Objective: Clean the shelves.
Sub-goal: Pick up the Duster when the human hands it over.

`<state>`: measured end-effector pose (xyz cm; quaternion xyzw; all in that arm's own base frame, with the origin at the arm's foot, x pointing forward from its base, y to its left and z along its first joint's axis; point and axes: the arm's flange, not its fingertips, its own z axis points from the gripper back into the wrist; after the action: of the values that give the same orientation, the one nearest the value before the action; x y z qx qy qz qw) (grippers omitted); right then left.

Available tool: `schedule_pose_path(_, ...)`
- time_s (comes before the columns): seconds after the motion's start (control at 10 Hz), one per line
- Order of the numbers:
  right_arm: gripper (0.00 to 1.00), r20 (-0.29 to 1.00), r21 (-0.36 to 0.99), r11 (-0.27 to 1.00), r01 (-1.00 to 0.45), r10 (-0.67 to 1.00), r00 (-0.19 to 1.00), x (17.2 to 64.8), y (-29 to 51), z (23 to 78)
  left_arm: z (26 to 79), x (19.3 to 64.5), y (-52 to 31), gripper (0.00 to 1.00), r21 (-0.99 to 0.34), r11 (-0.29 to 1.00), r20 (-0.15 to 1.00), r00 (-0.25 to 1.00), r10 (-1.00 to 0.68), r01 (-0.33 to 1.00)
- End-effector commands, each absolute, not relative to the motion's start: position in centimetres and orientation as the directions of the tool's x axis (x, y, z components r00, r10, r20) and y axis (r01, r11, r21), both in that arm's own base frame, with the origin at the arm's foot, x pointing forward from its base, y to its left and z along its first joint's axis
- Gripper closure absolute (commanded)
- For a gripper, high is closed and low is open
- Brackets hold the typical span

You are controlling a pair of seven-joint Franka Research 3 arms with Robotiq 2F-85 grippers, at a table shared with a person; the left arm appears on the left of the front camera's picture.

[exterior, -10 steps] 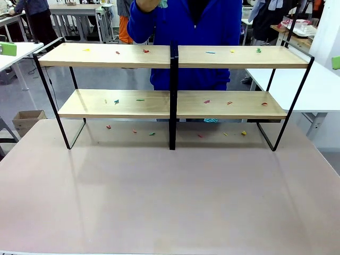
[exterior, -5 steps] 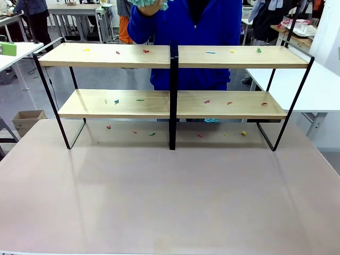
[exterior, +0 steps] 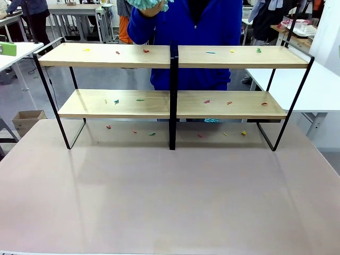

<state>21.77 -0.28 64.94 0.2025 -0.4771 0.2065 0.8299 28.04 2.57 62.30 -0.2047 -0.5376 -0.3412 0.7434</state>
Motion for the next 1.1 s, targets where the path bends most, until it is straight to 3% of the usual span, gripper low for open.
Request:
schedule_pose_path(0.0, 0.0, 0.874, 0.145, 0.83, -0.539, 0.148, 0.463, 21.8, -0.4, 64.9, 62.2, 28.1, 2.7, 0.0, 0.054, 0.684, 0.938, 0.199, -0.285, 0.727)
schedule_pose_path(0.3, 0.0, 0.874, 0.145, 0.83, -0.539, 0.148, 0.463, 21.8, -0.4, 64.9, 62.3, 28.0, 2.6, 0.0, 0.063, 0.683, 0.939, 0.189, -0.287, 0.727)
schedule_pose_path(0.6, 0.0, 0.874, 0.145, 0.83, -0.539, 0.148, 0.463, 21.8, -0.4, 64.9, 66.6, 36.6, -0.2, 0.0, -0.272, 0.544, 0.845, 0.468, -0.26, 0.794)
schedule_pose_path(0.7, 0.0, 0.874, 0.145, 0.83, -0.539, 0.148, 0.463, 21.8, -0.4, 64.9, 67.1, 39.6, -0.5, 0.0, -0.315, 0.585, 0.815, 0.529, -0.236, 0.747)
schedule_pose_path(0.8, 0.0, 0.874, 0.145, 0.83, -0.539, 0.148, 0.463, 21.8, -0.4, 64.9, 67.3, 43.7, -0.9, 0.0, -0.457, 0.52, 0.762, 0.619, -0.191, 0.722)
schedule_pose_path(0.9, 0.0, 0.874, 0.145, 0.83, -0.539, 0.148, 0.463, 21.8, -0.4, 64.9, 66.9, 44.9, -1.1, 0.0, -0.496, 0.572, 0.737, 0.665, -0.121, 0.653)
schedule_pose_path(1.0, 0.0, 0.874, 0.145, 0.83, -0.539, 0.148, 0.463, 21.8, -0.4, 64.9, 66.5, 43.8, -1.1, 0.0, -0.517, 0.514, 0.739, 0.66, -0.136, 0.684)
